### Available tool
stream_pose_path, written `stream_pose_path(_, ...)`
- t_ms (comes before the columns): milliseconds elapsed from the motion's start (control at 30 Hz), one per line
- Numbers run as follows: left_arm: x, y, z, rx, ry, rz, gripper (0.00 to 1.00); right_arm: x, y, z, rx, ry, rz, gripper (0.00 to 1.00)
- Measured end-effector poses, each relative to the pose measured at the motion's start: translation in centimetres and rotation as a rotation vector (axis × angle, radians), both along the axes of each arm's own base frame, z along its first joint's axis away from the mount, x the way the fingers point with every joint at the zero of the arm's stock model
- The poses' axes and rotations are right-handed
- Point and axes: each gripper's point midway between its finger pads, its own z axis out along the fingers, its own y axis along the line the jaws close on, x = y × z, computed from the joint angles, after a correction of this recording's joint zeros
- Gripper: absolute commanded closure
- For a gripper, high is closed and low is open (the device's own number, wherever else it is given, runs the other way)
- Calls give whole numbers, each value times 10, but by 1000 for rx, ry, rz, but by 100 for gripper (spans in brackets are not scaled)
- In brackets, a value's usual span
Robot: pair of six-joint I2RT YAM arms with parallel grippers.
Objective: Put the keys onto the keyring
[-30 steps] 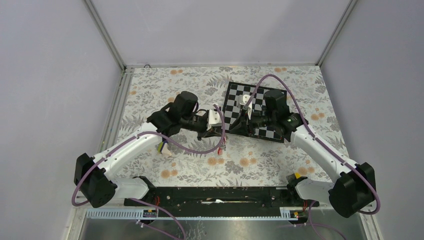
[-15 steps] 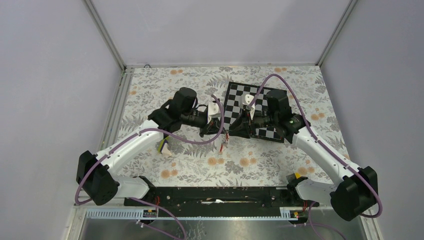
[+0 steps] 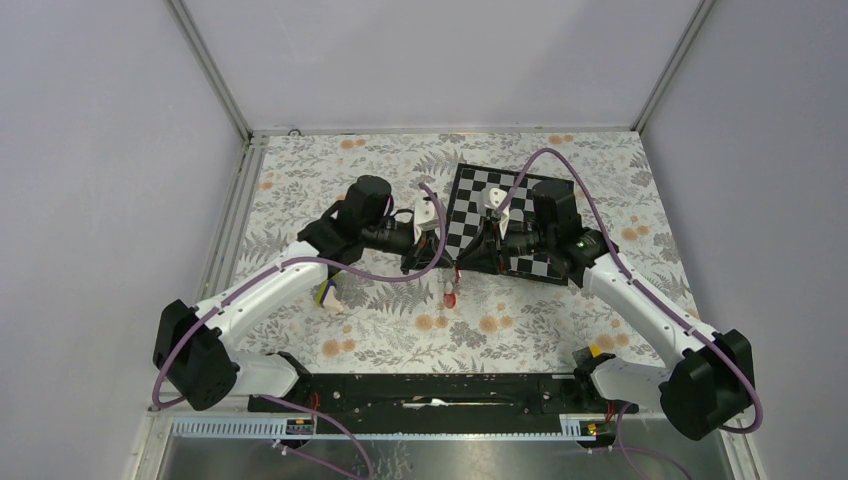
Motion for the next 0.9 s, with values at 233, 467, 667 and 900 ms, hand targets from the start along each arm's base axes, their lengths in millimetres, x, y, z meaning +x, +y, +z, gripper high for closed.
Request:
stream_pose_path(233,1,-2,2,-12,10,3,100,0,1,-3,-2,16,-1,83)
stream_pose_path(467,3,-1,1,-28,20,4,100,-1,1,-4,-3,27,4,100)
stream_pose_path(667,4,-1,-1,-38,13,1,94,0,0,-6,-13,29,-4,100)
stream_pose_path(900,8,2,-6,-27,-15,7,59,2,-5,-2,-82,19,-36,100)
